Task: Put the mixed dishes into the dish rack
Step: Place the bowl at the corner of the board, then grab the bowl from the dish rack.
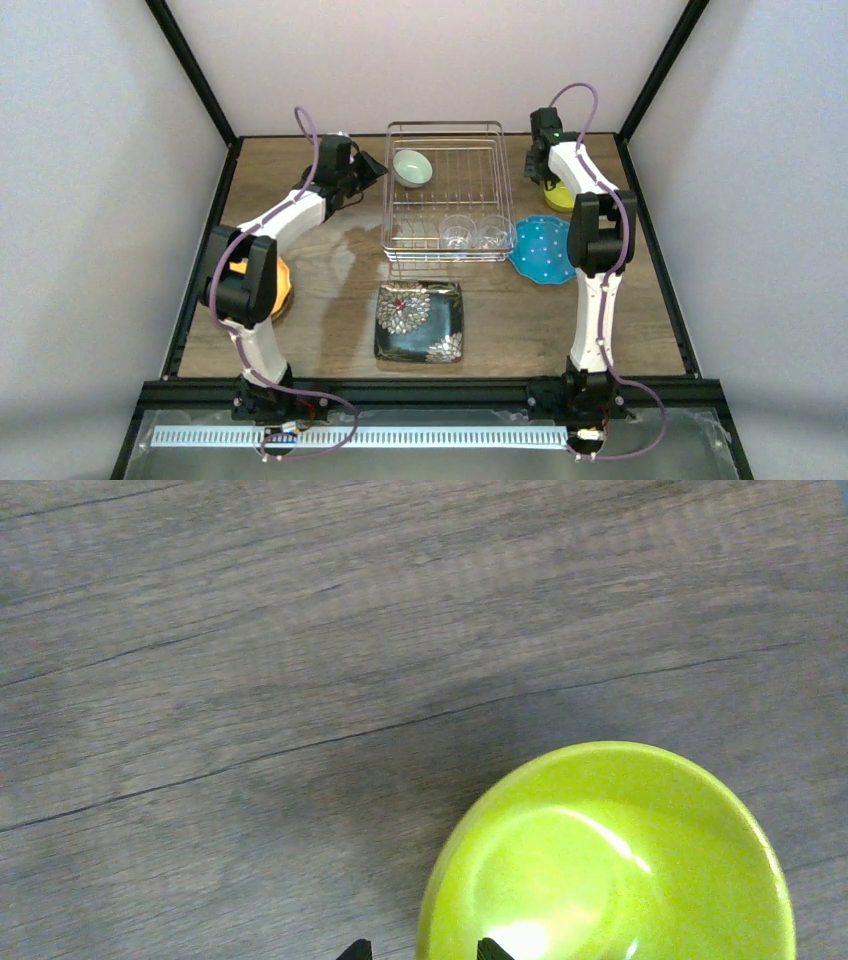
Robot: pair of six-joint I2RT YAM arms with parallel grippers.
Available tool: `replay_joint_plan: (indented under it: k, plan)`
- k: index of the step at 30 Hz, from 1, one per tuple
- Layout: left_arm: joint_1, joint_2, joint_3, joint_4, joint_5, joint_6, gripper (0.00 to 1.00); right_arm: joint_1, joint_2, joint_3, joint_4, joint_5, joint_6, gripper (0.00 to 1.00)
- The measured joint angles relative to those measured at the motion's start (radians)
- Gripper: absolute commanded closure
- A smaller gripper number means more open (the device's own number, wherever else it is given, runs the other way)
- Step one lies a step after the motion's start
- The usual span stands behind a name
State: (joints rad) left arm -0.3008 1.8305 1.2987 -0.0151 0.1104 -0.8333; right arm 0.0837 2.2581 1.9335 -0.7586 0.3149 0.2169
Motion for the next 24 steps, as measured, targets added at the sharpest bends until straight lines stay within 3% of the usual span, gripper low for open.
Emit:
replay_joint_plan:
  k: [10,16,24]
  plan:
    - [0.0,0.014,0.008,0.005,0.005,0.0,0.1,0.026,-0.064,0.074,0.043,-0.179,-0.05,0.35]
    - [0.0,0.014,0.008,0.006,0.005,0.0,0.1,0.134,-0.073,0.291,0.085,-0.358,-0.146,0.33]
    - [0.0,0.01,0.006,0.006,0.004,0.004,0.1,0.244,-0.065,0.317,0.106,-0.613,-0.228,0.32]
